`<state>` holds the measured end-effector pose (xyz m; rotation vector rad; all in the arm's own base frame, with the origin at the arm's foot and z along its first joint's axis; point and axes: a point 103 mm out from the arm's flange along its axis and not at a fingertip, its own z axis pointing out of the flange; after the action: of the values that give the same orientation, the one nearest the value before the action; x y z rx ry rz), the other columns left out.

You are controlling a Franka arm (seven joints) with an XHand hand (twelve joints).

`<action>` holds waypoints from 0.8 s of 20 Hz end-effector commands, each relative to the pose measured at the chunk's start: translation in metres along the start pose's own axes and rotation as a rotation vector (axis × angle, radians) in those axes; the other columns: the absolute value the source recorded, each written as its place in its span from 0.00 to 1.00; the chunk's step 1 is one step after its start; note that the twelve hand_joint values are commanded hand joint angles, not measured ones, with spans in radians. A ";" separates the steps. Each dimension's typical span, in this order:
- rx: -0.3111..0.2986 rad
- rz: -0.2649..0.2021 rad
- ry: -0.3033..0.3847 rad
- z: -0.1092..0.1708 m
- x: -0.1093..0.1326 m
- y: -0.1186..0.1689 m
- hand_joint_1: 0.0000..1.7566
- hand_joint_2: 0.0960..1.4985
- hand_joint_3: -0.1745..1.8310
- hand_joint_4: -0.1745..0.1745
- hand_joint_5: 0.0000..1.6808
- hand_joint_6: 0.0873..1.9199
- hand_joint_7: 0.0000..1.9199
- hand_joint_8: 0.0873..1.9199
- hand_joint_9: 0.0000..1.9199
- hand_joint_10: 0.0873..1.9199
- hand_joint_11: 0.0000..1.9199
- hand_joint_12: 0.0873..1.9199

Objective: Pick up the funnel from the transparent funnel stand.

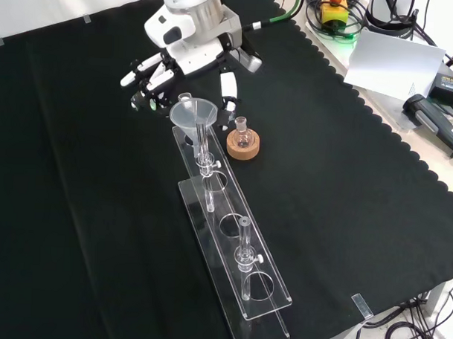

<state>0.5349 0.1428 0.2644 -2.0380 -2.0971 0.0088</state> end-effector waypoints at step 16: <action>-0.118 -0.016 -0.049 -0.068 -0.014 -0.006 0.52 0.25 0.48 0.17 0.22 0.00 0.64 0.32 0.42 0.22 0.00 0.30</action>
<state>0.5401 0.1247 0.3183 -2.1013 -2.1797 -0.0556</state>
